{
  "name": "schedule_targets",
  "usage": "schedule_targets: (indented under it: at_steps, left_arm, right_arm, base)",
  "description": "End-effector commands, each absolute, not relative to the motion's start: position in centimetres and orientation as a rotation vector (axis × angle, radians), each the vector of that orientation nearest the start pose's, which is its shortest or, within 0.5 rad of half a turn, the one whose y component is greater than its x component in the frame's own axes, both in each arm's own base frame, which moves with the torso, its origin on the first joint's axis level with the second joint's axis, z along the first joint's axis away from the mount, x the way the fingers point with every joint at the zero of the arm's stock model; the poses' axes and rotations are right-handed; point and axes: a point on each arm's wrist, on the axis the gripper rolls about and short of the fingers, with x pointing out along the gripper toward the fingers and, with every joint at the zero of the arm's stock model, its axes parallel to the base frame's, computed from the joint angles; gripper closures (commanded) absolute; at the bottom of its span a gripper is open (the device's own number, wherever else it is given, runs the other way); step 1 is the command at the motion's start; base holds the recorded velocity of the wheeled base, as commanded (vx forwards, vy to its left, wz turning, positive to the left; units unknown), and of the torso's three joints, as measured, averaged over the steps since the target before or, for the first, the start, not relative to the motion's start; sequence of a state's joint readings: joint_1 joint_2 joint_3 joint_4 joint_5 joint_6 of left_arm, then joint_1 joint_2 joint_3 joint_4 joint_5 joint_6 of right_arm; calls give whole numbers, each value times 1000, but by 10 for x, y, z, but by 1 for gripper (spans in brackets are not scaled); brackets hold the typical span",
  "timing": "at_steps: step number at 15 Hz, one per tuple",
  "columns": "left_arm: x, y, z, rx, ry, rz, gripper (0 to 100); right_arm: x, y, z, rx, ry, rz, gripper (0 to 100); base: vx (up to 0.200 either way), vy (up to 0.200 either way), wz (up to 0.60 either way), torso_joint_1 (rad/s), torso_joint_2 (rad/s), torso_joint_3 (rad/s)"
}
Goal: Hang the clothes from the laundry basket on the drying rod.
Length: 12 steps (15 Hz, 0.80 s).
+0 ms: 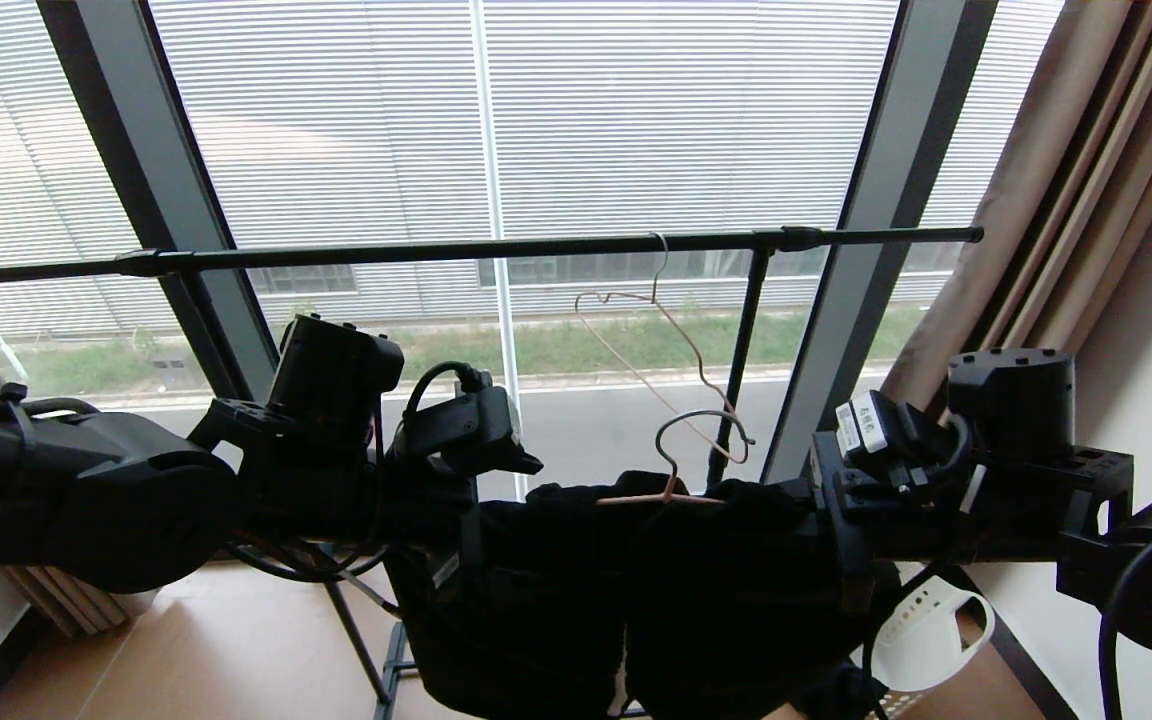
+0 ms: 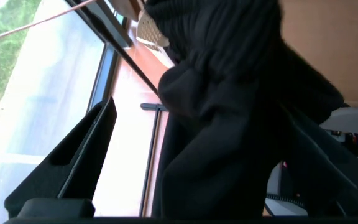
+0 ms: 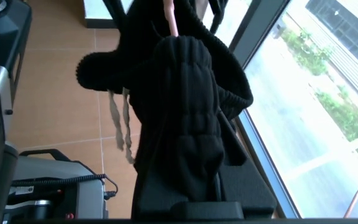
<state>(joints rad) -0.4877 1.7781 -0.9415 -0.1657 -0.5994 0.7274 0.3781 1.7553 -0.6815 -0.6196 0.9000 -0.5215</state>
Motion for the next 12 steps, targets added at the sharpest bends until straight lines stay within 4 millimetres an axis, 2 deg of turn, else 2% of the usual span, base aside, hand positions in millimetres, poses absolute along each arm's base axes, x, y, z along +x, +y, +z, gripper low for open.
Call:
schedule_targets:
  at_steps: [1,2,3,12]
  left_arm:
    - [270,-158,151,587,300,-1249,0]
    - [271,-157,150,585,303,-1246,0]
    - [271,-157,150,585,303,-1246,100]
    - [272,-151,151,547,328,-1222,100]
  right_arm:
    - [259,122,140,-317,116,1344,100]
    - [259,122,140,-315,113,1350,100]
    - [259,122,139,-314,118,1350,100]
    - [273,124,134,-283,153,1329,100]
  base:
    - [0,0,0,0,0,0]
    - [0,0,0,0,0,0]
    - [0,0,0,0,0,0]
    - [0,0,0,0,0,0]
